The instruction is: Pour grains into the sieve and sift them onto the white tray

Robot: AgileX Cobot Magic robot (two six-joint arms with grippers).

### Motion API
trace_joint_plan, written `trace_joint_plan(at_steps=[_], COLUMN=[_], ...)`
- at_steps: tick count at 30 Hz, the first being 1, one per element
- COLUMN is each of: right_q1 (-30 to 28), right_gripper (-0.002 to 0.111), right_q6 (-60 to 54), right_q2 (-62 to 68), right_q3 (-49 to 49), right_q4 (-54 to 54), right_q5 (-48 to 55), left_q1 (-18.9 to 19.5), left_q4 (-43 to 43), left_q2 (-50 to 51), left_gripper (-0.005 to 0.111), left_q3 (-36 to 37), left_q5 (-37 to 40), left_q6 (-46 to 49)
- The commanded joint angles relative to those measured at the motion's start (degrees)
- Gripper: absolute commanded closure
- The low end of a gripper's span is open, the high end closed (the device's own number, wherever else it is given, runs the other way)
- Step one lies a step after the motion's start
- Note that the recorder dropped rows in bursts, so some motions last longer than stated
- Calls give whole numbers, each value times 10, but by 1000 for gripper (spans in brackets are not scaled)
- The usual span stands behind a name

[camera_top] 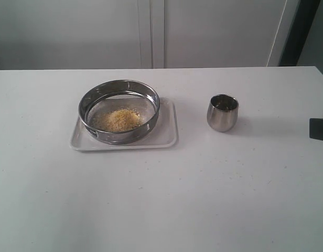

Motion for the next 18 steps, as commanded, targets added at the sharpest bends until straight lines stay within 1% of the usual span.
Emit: trace_joint_plan(at_steps=[1, 3, 4, 7, 10, 14, 18], right_q1=[-3, -3, -3, -3, -3, -3, -3], right_gripper=[108, 108, 108, 108, 108, 108, 108], right_q6=[-4, -4, -4, -4, -4, -4, -4], right_q2=[-3, -3, -3, -3, -3, -3, -3], right_q3=[2, 2, 2, 2, 2, 2, 2], right_q4=[-6, -6, -6, -6, -6, -6, -6], right_q5=[-2, -2, -2, -2, -2, -2, -2], left_q1=[-19, -26, -37, -55, -78, -87, -110], left_q4=[-19, -31, -35, -43, -53, -105, -108], left_q2=[61, 93, 120, 174, 239, 311, 380], left_gripper=[107, 107, 107, 107, 107, 107, 107], left_q3=[-53, -82, -110, -158, -224, -314, -396], left_q5=[37, 49, 55, 59, 79, 93, 94], left_q6=[29, 35, 35, 35, 35, 35, 17])
